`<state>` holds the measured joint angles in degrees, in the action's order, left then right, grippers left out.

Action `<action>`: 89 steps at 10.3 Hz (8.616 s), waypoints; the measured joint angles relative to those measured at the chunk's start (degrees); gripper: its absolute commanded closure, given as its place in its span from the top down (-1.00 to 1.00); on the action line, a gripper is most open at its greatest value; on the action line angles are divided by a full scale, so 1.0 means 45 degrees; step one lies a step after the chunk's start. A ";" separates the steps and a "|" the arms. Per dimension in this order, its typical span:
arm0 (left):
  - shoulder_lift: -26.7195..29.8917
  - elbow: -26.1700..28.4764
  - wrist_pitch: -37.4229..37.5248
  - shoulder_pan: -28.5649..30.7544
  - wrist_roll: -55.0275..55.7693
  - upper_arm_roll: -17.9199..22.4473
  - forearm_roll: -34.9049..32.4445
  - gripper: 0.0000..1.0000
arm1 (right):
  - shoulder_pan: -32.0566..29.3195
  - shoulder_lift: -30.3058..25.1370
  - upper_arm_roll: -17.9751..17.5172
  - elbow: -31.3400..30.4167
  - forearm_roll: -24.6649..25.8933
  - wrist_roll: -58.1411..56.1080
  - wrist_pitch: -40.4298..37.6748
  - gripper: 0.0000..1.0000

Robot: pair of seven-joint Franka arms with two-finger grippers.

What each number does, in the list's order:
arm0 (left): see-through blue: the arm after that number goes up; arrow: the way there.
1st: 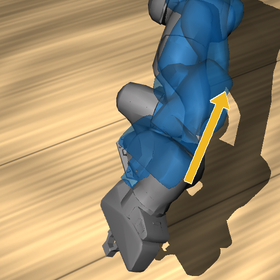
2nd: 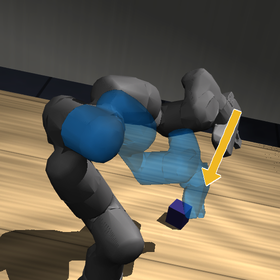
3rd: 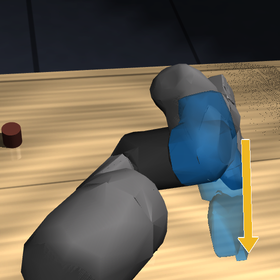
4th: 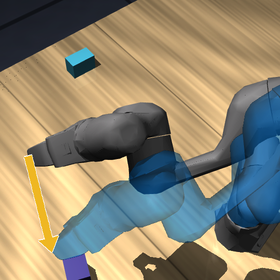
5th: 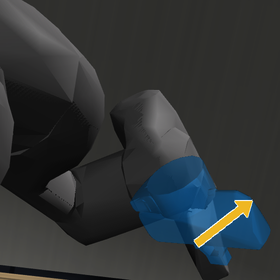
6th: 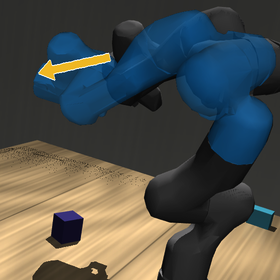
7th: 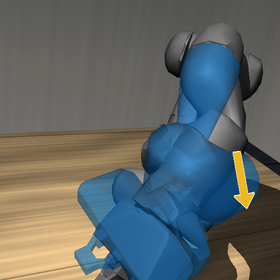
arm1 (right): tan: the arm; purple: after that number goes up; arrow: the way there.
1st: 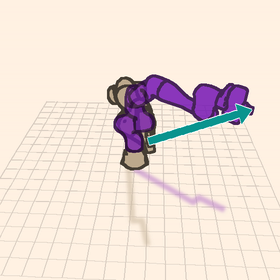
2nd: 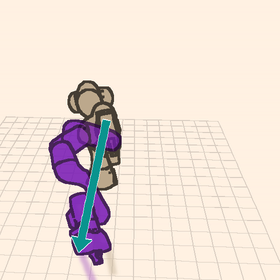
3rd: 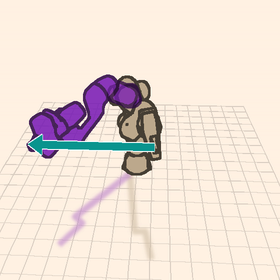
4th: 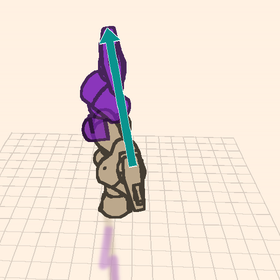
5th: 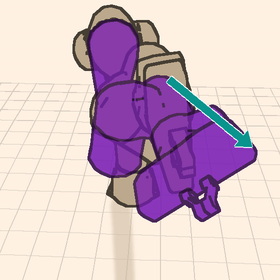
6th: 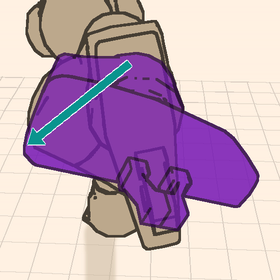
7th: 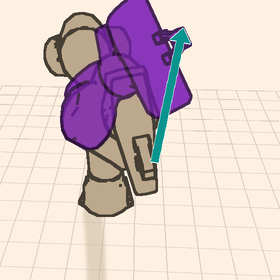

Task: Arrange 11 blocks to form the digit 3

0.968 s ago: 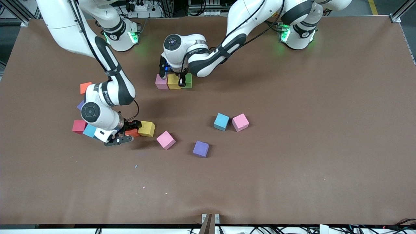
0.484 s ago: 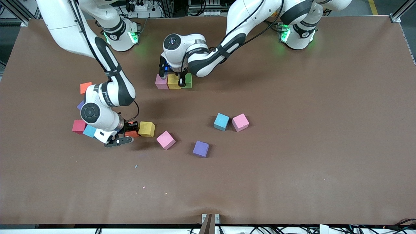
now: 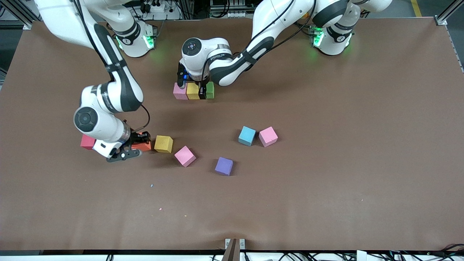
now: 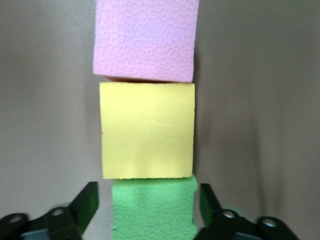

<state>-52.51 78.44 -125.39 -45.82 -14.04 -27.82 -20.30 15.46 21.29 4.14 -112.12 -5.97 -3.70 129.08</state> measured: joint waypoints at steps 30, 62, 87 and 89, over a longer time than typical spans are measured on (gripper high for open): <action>0.1434 0.2196 -0.0794 0.5884 0.6472 0.0340 0.1633 1.00 | 0.4868 -0.1524 -0.0214 -0.5968 -0.1235 0.6580 0.4000 -1.00; 0.1639 0.0737 -0.0316 0.4973 1.2663 -0.0603 0.1617 -1.00 | 0.3167 -0.1131 0.1079 -0.0619 0.0105 0.5885 -0.0420 1.00; 0.1764 -0.0207 0.1565 0.6683 1.2818 -0.0427 0.1868 -1.00 | 0.3235 0.0819 0.0993 -0.0688 -0.0882 0.4680 0.1832 -0.89; 0.1762 -0.0198 0.1566 0.6683 1.2818 -0.0426 0.1868 -1.00 | 0.3677 0.0503 0.0989 -0.1971 -0.0883 0.4691 0.2850 -0.89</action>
<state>-44.58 77.54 -118.35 -15.75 43.64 -29.74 -11.90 32.01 23.55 8.59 -120.99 -9.95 17.41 141.91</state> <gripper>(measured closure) 0.458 0.410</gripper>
